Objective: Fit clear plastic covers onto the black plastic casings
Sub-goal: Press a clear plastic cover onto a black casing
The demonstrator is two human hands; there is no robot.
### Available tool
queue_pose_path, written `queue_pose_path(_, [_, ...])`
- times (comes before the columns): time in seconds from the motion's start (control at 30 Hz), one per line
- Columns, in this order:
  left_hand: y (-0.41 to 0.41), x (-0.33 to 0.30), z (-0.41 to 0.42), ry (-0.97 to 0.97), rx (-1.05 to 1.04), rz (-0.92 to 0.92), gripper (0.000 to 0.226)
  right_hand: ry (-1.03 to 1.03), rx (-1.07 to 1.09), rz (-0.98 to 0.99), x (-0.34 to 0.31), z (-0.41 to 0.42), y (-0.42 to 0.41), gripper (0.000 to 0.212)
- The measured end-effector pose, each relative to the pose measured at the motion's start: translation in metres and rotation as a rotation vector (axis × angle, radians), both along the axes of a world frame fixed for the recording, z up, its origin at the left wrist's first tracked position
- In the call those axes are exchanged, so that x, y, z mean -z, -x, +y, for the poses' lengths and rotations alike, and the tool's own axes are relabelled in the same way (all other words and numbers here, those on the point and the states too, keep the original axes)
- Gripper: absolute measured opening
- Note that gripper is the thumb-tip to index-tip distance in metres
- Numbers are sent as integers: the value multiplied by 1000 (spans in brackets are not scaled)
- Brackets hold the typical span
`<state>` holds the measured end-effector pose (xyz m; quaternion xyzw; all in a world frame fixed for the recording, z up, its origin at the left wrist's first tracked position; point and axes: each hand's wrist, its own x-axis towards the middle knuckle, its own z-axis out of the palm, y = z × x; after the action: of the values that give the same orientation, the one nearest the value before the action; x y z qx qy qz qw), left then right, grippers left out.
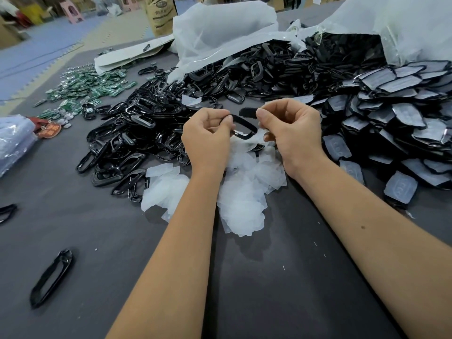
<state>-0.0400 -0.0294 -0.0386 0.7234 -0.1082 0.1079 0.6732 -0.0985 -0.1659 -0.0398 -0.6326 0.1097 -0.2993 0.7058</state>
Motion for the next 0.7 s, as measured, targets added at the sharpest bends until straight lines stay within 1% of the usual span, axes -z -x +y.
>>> queue_pose_path(0.07, [-1, 1, -1, -23, -37, 9, 11, 9, -5, -5, 0, 0, 0, 6])
queue_pose_path(0.13, [0, 1, -1, 12, -59, 38, 11, 52, -11, 0, 1, 2, -1, 8])
queue_pose_path(0.3, [2, 1, -2, 77, 16, 101, 8, 231, 69, 52, 5, 5, -4, 7])
queue_pose_path(0.5, [3, 0, -3, 136, 91, 142, 11, 264, 117, 65, 6, 4, -5, 8])
queue_pose_path(0.6, [2, 1, -1, 140, 114, 140, 12, 290, 119, 62, 6, 4, -4, 7])
queue_pose_path(0.7, [2, 0, -1, 140, 134, 139, 12, 335, 171, 88, 6, 4, -5, 7])
